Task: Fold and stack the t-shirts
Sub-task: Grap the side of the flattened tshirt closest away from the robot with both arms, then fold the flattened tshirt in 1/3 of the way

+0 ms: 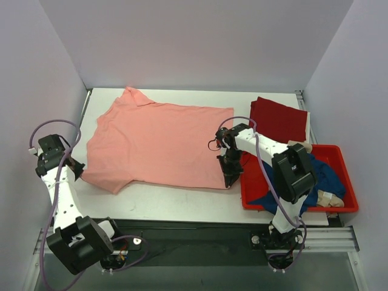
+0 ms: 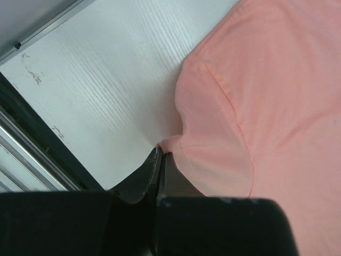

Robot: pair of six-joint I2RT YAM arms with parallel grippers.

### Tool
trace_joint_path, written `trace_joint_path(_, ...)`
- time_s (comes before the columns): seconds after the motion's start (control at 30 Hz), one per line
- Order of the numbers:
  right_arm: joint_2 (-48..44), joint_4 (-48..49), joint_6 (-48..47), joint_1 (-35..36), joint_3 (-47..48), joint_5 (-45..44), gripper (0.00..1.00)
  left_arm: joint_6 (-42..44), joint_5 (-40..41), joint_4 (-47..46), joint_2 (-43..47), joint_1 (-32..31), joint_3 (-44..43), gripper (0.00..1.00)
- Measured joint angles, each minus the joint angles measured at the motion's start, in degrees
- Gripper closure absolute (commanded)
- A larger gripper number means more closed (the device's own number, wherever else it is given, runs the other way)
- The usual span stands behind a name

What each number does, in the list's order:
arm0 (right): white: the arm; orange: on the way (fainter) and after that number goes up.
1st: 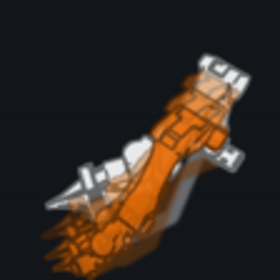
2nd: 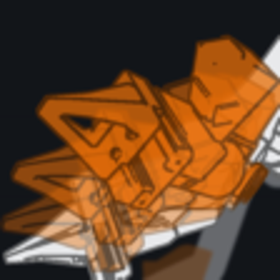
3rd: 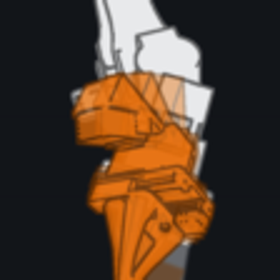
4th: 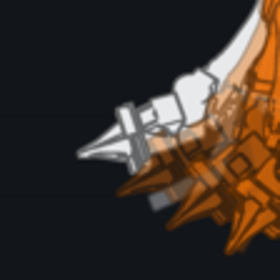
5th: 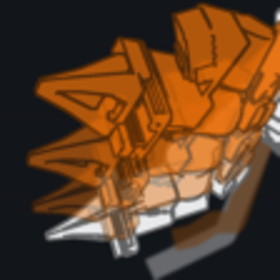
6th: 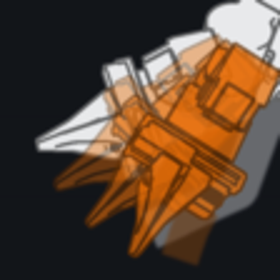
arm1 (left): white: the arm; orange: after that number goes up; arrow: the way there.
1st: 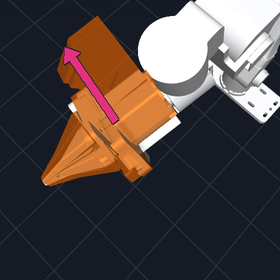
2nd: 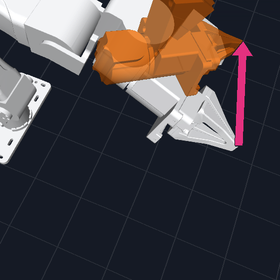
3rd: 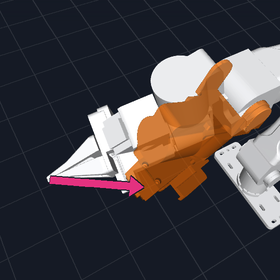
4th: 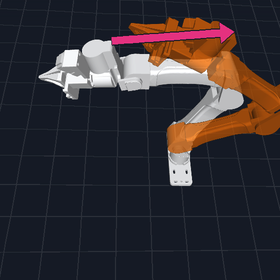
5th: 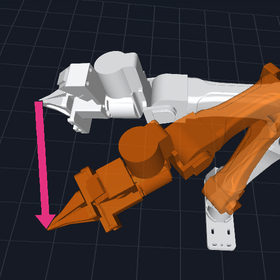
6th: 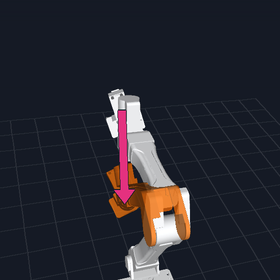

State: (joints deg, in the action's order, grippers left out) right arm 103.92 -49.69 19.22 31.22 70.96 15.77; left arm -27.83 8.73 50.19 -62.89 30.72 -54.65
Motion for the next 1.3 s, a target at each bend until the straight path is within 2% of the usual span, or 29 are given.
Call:
trace_joint_path(0.2,-0.2,-2.9,0.2,-0.2,2.6,0.2,1.00,0.8,2.4,1.0,0.2,-9.0,-0.2,1.00)
trace_joint_path(0.4,-0.2,-5.2,0.2,-2.9,7.4,0.2,1.00,1.9,2.4,1.2,-4.5,-10.8,-3.4,1.00)
trace_joint_path(0.7,4.9,-6.9,0.9,-9.2,18.3,0.1,1.00,3.1,-0.2,-1.5,-16.3,-16.1,-13.9,1.00)
trace_joint_path(1.03,13.9,-7.7,1.9,-10.4,29.2,-0.9,1.00,4.1,-2.2,-2.9,-27.9,-17.5,-26.3,1.00)
trace_joint_path(1.3,18.6,-9.1,2.0,-13.9,36.8,-2.0,1.00,4.9,-4.1,-3.3,-34.5,-17.6,-32.0,1.00)
